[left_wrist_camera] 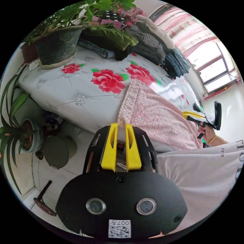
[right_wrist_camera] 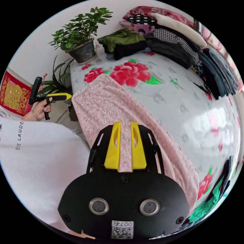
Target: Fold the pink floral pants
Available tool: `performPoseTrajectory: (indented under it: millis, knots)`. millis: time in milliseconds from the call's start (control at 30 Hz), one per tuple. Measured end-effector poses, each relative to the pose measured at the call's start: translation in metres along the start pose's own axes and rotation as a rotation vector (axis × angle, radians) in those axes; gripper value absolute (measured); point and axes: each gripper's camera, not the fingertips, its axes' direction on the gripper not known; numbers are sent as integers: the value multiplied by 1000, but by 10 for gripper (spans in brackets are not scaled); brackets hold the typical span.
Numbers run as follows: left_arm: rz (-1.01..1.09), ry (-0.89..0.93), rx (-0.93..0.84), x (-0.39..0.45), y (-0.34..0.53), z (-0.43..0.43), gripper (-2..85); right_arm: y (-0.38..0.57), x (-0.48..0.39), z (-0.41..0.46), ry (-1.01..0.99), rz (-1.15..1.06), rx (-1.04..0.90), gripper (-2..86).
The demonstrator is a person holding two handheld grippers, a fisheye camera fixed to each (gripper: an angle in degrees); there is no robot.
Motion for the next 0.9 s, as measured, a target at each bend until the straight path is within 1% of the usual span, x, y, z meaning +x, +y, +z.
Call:
performPoseTrajectory:
  millis: [100,167,267,367,433,533,600,633,700,767,900]
  knots:
    - [29,-43,44,-1,1,-16,32,67,29,-16,37,186,-44,46]
    - [70,-24,26,2,-4,-16,38,124,52,-35,73,377,-24,50]
    - [154,0,-7,23,-16,-2,42,186,70,-53,124,578,15,56]
    - [270,74,-65,63,-26,25,48,222,70,-54,141,656,22,64]
    - [320,121,-104,89,-29,41,50,226,58,-49,154,617,7,69]
    - [431,185,-160,131,-25,61,53,217,26,-42,204,464,-27,75]
    - [591,215,-228,167,-12,74,66,211,8,-35,235,364,-55,75]
    - [632,214,-243,175,-8,76,70,209,-2,-30,256,312,-78,74]
    - [794,190,-295,206,12,88,79,207,-11,-22,277,253,-114,70]
    - [888,142,-334,225,26,100,82,207,-16,-11,287,206,-151,61]
    - [973,3,-421,247,49,137,65,204,-15,2,274,181,-184,38]
